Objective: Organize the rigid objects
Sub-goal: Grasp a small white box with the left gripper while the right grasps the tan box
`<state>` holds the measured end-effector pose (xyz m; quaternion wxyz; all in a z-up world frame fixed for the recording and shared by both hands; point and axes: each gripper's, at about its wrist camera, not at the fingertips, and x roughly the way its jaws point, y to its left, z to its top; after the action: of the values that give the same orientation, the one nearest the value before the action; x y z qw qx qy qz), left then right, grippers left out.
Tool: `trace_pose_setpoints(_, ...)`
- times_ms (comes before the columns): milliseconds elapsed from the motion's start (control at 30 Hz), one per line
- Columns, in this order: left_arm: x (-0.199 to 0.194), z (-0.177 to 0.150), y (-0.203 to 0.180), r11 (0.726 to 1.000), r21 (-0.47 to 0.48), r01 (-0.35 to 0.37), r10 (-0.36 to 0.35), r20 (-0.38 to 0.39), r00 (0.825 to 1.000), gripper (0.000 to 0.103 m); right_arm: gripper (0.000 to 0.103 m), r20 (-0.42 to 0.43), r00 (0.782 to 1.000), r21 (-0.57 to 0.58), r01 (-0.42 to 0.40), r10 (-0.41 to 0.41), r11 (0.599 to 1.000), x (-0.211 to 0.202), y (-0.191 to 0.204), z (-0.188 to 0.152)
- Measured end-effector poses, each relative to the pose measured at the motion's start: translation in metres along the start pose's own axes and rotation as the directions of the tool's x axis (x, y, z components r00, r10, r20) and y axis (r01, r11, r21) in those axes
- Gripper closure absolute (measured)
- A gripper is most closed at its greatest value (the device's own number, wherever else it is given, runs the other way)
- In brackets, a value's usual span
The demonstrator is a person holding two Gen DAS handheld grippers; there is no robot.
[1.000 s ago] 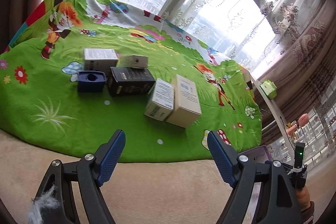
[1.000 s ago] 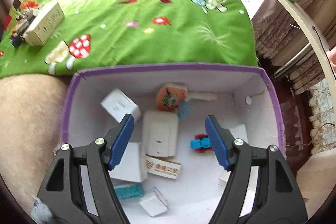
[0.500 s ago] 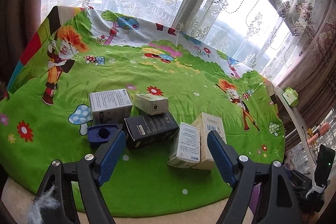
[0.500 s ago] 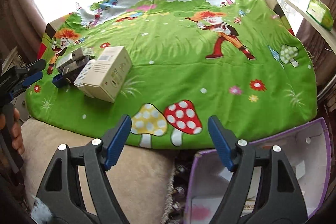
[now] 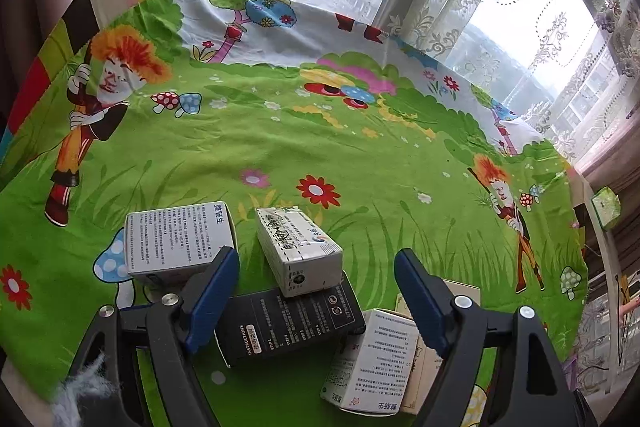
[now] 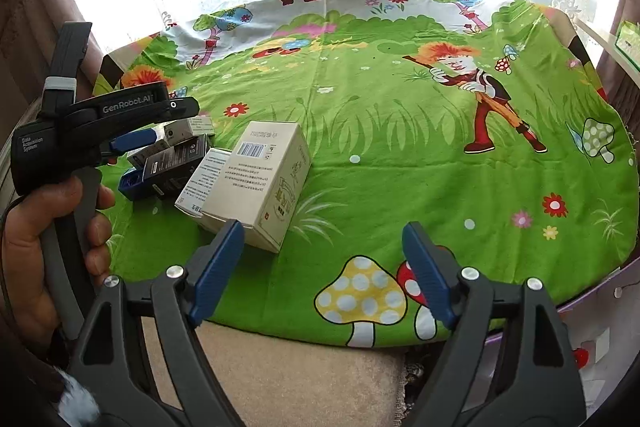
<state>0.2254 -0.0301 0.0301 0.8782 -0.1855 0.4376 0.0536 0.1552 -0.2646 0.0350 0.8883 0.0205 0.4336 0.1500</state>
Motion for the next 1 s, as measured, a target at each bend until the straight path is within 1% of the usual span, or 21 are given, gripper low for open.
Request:
trace_pose_setpoints(33, 0.004, 0.001, -0.001, 1.0, 0.001, -0.007, 0.007, -0.008, 1.0, 0.027, 0.019, -0.001, 1.0, 0.001, -0.002, 0.002, 1.0, 0.001, 0.0, 0.0)
trace_pose_setpoints(67, 0.007, 0.001, -0.001, 1.0, 0.004, -0.015, 0.015, -0.016, 1.0, 0.035, 0.019, -0.002, 1.0, 0.0, -0.004, 0.004, 1.0, 0.002, 0.001, 0.0)
trace_pose_setpoints(100, 0.01, 0.001, -0.001, 1.0, 0.008, -0.027, 0.027, -0.024, 0.999, 0.04, 0.019, -0.003, 1.0, -0.001, -0.004, 0.004, 1.0, 0.002, 0.002, 0.001)
trace_pose_setpoints(167, 0.016, 0.0, 0.001, 0.999, 0.015, -0.038, 0.039, -0.04, 0.998, 0.059, 0.018, -0.003, 1.0, -0.002, -0.002, 0.002, 1.0, 0.004, 0.003, 0.001)
trace_pose_setpoints(233, 0.019, -0.002, 0.004, 0.999, 0.014, -0.041, 0.041, -0.046, 0.998, 0.063, 0.016, -0.002, 1.0, -0.001, -0.005, 0.005, 1.0, 0.005, 0.006, 0.001)
trace_pose_setpoints(400, 0.013, -0.002, 0.007, 1.0, 0.026, -0.007, 0.008, -0.022, 1.0, 0.068, 0.016, 0.002, 1.0, 0.011, -0.004, 0.004, 1.0, 0.009, 0.017, 0.001)
trace_pose_setpoints(467, 0.007, -0.003, 0.007, 0.999, 0.031, 0.017, -0.017, -0.005, 1.0, 0.068, 0.016, 0.003, 1.0, 0.013, -0.011, 0.011, 1.0, 0.011, 0.022, 0.002)
trace_pose_setpoints(533, -0.001, -0.006, 0.008, 0.999, 0.038, 0.037, -0.038, 0.018, 0.999, 0.069, 0.015, 0.013, 1.0, 0.014, -0.001, 0.001, 1.0, 0.013, 0.027, 0.004)
trace_pose_setpoints(633, -0.018, -0.015, 0.013, 0.997, 0.052, 0.051, -0.053, 0.05, 0.997, 0.069, 0.014, 0.002, 1.0, 0.009, 0.004, -0.004, 1.0, 0.02, 0.033, 0.007)
trace_pose_setpoints(700, -0.034, -0.023, 0.02, 0.995, 0.054, 0.081, -0.085, 0.08, 0.993, 0.069, 0.014, -0.01, 1.0, 0.004, 0.001, -0.001, 1.0, 0.024, 0.037, 0.008)
trace_pose_setpoints(800, -0.061, -0.04, 0.028, 0.992, 0.087, 0.09, -0.101, 0.13, 0.986, 0.069, 0.014, -0.018, 1.0, -0.005, 0.001, -0.002, 1.0, 0.029, 0.044, 0.01)
trace_pose_setpoints(1000, -0.098, -0.083, 0.046, 0.992, 0.053, 0.114, -0.121, 0.149, 0.981, 0.069, 0.014, -0.032, 0.999, -0.016, 0.015, -0.015, 1.0, 0.042, 0.057, 0.019)
